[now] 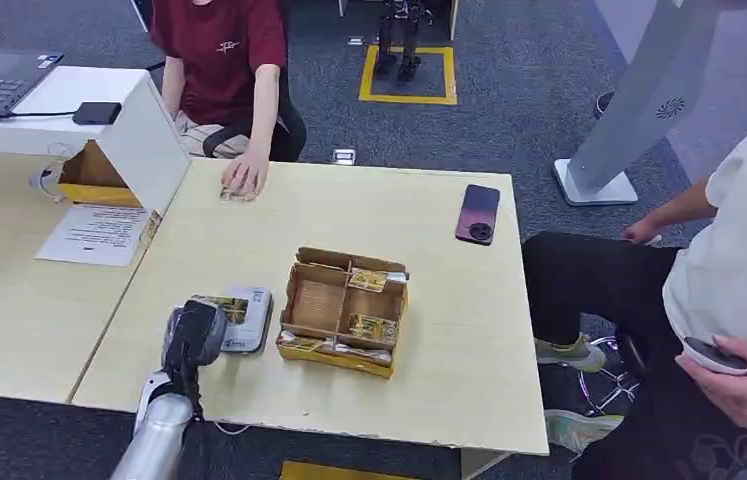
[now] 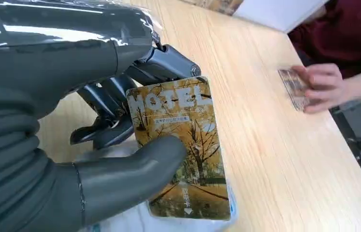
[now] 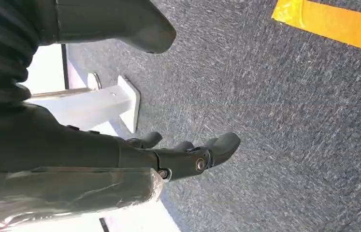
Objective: Pass the card to the sensor for recognition and then transmit it.
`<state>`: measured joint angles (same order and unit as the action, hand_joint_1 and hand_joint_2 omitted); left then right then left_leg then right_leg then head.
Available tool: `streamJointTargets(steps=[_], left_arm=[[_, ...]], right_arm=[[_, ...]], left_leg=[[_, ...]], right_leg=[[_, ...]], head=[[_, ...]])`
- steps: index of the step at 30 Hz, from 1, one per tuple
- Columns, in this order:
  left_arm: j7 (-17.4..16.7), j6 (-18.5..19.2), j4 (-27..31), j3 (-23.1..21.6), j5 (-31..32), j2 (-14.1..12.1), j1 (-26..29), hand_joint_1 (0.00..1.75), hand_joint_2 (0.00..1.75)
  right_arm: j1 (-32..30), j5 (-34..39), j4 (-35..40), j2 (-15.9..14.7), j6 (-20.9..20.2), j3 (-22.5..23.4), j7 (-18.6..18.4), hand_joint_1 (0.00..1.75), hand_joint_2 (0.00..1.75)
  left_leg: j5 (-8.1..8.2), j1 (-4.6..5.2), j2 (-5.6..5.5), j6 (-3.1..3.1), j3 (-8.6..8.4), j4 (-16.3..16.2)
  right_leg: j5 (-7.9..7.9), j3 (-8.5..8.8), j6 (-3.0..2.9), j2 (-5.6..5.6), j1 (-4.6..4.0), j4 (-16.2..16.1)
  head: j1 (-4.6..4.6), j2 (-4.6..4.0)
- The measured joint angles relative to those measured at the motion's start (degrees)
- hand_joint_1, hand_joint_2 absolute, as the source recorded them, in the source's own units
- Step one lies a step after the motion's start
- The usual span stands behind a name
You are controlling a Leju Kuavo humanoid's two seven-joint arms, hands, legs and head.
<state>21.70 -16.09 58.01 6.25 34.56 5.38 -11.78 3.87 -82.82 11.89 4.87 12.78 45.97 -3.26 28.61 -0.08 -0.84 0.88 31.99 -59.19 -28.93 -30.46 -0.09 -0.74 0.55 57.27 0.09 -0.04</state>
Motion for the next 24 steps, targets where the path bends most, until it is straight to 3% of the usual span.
streamJointTargets(steps=[17,24], left_arm=[[-0.50,2.71,4.48,-2.28,-1.68,0.20,2.95,1.75,1.75],[-0.65,1.68,4.50,-2.69,-1.55,0.26,2.95,1.75,1.75]], right_arm=[[-0.02,-0.02,0.00,0.31,0.00,1.25,-0.35,0.00,1.75],[-0.02,-0.66,0.00,0.31,0.00,1.42,-0.35,0.00,1.75]], left_leg=[[0.00,0.00,0.00,0.00,0.00,-0.01],[0.00,0.00,0.00,0.00,0.00,-0.01]], right_leg=[[0.01,-0.01,0.01,0.00,-0.01,0.00],[0.01,-0.01,0.01,0.01,-0.01,0.00]], head=[[0.00,0.00],[0.00,0.00]])
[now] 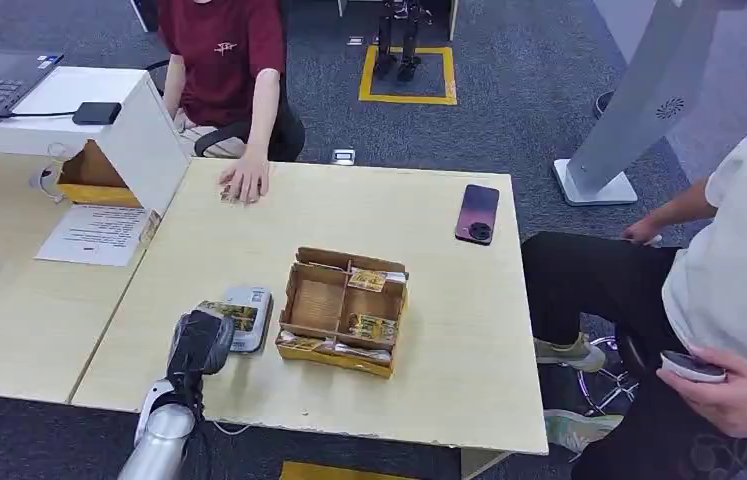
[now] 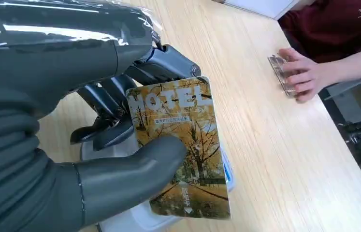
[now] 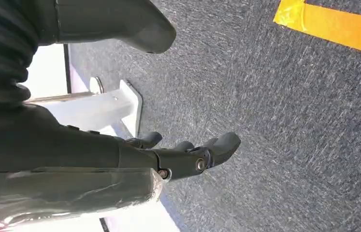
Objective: Pass the card to the sensor for recognition and then transmit it.
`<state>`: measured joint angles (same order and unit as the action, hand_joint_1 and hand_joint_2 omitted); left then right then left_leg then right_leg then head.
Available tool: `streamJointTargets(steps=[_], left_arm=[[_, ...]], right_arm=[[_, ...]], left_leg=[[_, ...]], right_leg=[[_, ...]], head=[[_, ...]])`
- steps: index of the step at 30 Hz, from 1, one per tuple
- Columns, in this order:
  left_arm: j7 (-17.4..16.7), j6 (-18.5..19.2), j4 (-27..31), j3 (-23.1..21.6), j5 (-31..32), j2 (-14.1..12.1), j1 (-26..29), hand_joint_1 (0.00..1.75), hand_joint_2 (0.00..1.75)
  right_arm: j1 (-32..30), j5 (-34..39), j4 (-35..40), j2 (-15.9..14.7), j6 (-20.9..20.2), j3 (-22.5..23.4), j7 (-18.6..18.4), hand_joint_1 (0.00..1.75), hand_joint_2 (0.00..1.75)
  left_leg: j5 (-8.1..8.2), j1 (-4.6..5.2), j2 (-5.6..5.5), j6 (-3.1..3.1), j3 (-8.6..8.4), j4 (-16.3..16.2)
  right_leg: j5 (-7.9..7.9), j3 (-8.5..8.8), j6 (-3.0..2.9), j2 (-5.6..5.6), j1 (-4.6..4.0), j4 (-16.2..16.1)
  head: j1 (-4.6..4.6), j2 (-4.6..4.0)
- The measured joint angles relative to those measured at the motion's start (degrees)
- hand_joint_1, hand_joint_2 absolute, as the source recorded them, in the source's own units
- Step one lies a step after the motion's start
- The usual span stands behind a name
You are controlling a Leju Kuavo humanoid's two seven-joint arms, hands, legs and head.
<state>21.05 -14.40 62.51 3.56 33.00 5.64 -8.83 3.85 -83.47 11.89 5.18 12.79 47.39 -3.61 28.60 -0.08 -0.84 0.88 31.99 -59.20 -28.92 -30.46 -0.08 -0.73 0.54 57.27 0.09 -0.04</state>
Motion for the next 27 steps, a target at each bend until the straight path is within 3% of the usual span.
streamJointTargets(steps=[15,21,27], left_arm=[[-0.22,-0.81,-0.02,-0.04,0.57,0.02,-0.02,1.75,1.75],[-1.59,-6.03,-1.20,-0.04,5.42,0.02,-0.55,1.75,1.75],[-1.81,-7.72,-3.26,-0.04,7.02,-0.11,-1.60,1.75,1.75]], right_arm=[[0.00,-0.07,0.00,0.00,0.00,0.13,0.00,0.00,1.75],[0.02,-0.63,0.00,0.00,-0.02,0.24,0.00,0.00,1.75],[0.03,-1.16,0.00,0.02,-0.18,0.28,0.00,0.00,1.75]], left_leg=[[0.00,0.00,0.00,0.00,0.00,0.00],[0.00,0.00,0.00,0.00,0.00,0.00],[0.00,0.00,0.00,0.00,0.00,0.00]], right_leg=[[0.00,-0.01,0.00,0.00,0.00,0.00],[0.00,-0.01,0.00,0.00,0.00,0.00],[0.00,0.00,0.00,0.00,0.00,0.00]], head=[[0.00,0.00],[0.00,0.00],[0.00,0.00]])
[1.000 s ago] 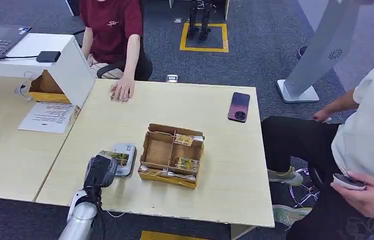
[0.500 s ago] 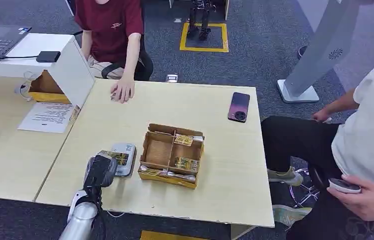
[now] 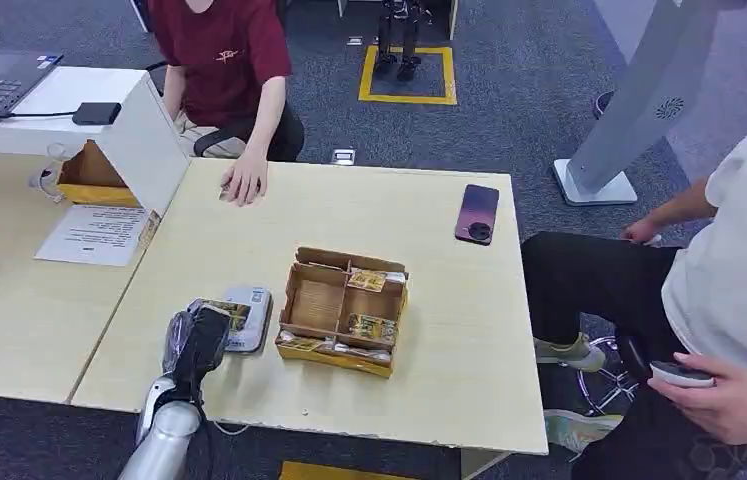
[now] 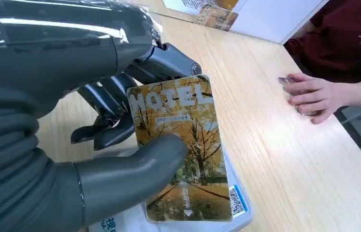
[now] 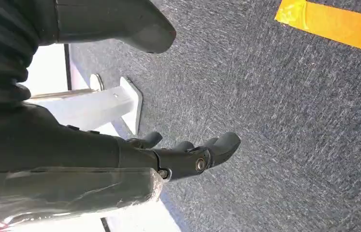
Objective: Pass the card to the sensor for recognition and then transmit it.
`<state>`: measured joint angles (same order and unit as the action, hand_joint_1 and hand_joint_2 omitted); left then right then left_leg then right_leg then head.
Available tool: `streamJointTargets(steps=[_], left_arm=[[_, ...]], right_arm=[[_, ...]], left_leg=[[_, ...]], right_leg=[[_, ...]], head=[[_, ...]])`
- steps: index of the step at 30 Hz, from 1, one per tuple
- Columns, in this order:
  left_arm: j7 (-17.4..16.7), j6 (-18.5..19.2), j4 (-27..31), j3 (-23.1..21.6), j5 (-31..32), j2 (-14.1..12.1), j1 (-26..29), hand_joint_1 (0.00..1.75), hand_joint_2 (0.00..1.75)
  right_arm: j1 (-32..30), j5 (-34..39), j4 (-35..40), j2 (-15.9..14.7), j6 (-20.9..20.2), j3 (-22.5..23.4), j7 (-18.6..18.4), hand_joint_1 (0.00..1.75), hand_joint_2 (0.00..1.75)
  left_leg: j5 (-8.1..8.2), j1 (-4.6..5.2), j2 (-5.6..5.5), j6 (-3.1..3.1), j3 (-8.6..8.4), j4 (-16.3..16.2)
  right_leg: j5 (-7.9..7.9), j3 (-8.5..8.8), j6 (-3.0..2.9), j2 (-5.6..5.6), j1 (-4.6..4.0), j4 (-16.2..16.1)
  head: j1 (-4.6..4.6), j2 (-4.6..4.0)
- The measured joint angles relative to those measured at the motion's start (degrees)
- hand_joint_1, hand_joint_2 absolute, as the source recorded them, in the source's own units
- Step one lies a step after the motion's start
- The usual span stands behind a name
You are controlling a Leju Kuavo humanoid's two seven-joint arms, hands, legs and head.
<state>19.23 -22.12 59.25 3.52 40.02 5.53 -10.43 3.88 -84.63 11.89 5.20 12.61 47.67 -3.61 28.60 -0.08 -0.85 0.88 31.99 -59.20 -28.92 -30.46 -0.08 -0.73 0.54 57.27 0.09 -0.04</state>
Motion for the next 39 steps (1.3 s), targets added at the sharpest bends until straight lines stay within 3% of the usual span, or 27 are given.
streamJointTargets(steps=[5,22,27,36,39], left_arm=[[-0.79,-3.03,-1.68,0.00,3.56,-0.13,-0.67,1.75,1.75],[-1.84,-4.43,-5.11,0.00,7.18,-0.28,-1.99,1.75,1.75],[-4.22,-7.47,-6.64,0.00,12.76,-0.24,-2.11,1.75,1.75],[-5.33,-8.34,-8.22,-0.07,15.05,-0.04,-2.74,1.75,1.75],[-6.73,-10.78,-9.51,-0.09,18.08,0.13,-3.26,1.75,1.75]], right_arm=[[0.01,-0.31,0.00,0.02,0.00,0.07,0.11,0.00,1.75],[0.04,-1.09,0.00,0.02,-0.02,0.13,0.35,0.00,1.75],[0.04,-1.27,0.00,0.02,-0.09,0.26,0.35,0.00,1.75],[0.06,-1.35,0.00,0.04,-0.09,0.83,0.35,0.00,1.75],[0.11,-1.55,0.00,0.04,-0.09,0.92,0.37,0.00,1.75]], left_leg=[[0.00,0.00,0.00,0.00,0.00,0.00],[0.00,0.00,0.00,0.00,-0.03,0.00],[0.00,0.00,0.00,0.00,-0.04,0.00],[0.00,0.00,-0.01,0.00,-0.12,0.01],[-0.01,0.00,-0.01,-0.01,-0.18,0.01]], right_leg=[[0.00,0.01,0.00,0.00,0.00,0.00],[0.00,0.04,0.00,0.00,0.00,0.00],[0.00,0.04,0.00,0.00,0.00,0.00],[0.00,0.12,0.00,0.02,0.00,0.00],[0.00,0.18,0.00,0.02,0.00,0.00]], head=[[0.00,0.00],[0.00,0.00],[0.00,0.00],[0.00,0.00],[0.00,0.00]])
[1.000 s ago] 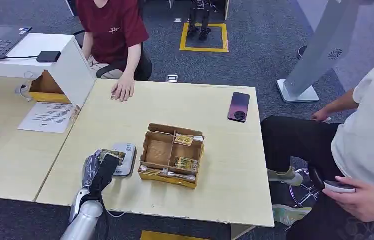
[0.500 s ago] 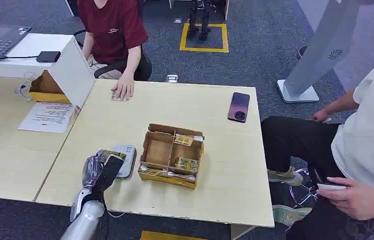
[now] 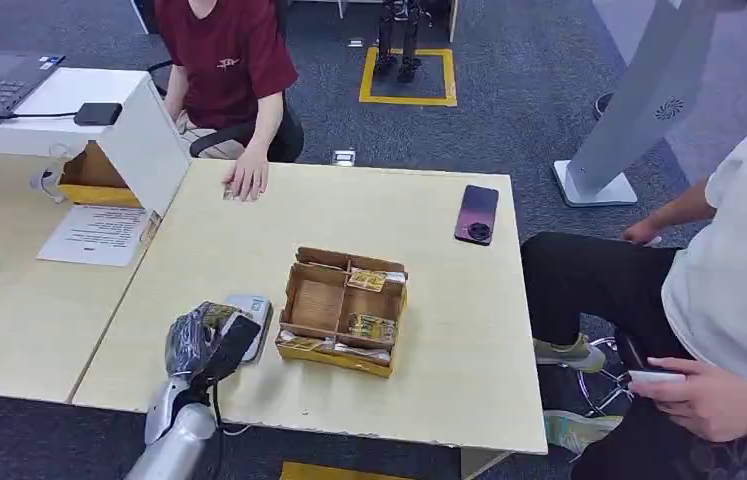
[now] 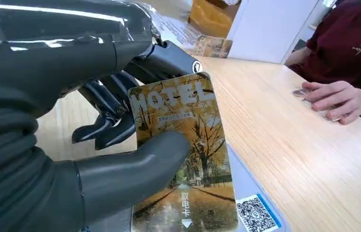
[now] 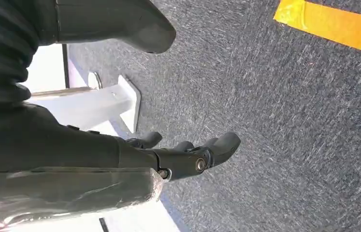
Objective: Pass the card to the sensor for recognition and then transmit it.
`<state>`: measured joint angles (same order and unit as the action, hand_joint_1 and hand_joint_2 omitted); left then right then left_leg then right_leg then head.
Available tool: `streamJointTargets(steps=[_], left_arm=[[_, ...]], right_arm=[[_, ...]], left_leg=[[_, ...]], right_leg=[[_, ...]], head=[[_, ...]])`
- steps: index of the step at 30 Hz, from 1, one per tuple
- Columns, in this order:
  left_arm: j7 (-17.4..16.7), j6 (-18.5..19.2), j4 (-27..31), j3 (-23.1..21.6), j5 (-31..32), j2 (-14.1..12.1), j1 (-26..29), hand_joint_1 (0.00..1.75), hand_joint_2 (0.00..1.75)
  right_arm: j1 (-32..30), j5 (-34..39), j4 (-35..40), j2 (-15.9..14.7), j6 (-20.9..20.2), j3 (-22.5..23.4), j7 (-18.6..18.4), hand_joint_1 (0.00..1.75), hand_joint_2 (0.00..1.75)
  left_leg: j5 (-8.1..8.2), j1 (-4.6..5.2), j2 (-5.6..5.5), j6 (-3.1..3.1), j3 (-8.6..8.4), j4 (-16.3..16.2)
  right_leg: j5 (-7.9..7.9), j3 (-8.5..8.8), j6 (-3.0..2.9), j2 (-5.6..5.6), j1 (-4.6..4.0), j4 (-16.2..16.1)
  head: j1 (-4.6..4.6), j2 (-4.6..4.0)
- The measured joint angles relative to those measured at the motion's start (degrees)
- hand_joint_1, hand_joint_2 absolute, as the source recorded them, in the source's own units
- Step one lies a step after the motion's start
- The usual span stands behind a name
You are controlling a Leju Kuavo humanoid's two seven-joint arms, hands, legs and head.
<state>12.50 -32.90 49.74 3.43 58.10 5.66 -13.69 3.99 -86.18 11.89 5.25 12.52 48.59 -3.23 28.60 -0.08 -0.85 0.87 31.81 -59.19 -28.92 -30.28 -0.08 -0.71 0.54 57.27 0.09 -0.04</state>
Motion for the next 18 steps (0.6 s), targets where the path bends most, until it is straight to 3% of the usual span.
streamJointTargets(steps=[7,18], left_arm=[[-3.78,-4.17,-4.13,0.00,7.75,0.11,-1.69,1.75,1.75],[-3.50,-4.28,-6.10,0.00,7.32,0.11,-2.60,1.75,1.75]], right_arm=[[0.04,-0.15,0.00,0.09,-0.02,0.13,0.04,0.00,1.75],[0.07,-0.17,0.02,0.33,-0.02,0.22,0.04,0.00,1.75]], left_leg=[[-0.02,0.00,-0.01,-0.03,-0.12,0.01],[-0.12,0.00,-0.06,-0.10,-0.25,0.05]], right_leg=[[0.01,0.13,0.00,0.02,0.00,0.01],[0.03,0.28,-0.02,0.08,0.00,0.03]], head=[[0.00,0.00],[0.00,0.00]])
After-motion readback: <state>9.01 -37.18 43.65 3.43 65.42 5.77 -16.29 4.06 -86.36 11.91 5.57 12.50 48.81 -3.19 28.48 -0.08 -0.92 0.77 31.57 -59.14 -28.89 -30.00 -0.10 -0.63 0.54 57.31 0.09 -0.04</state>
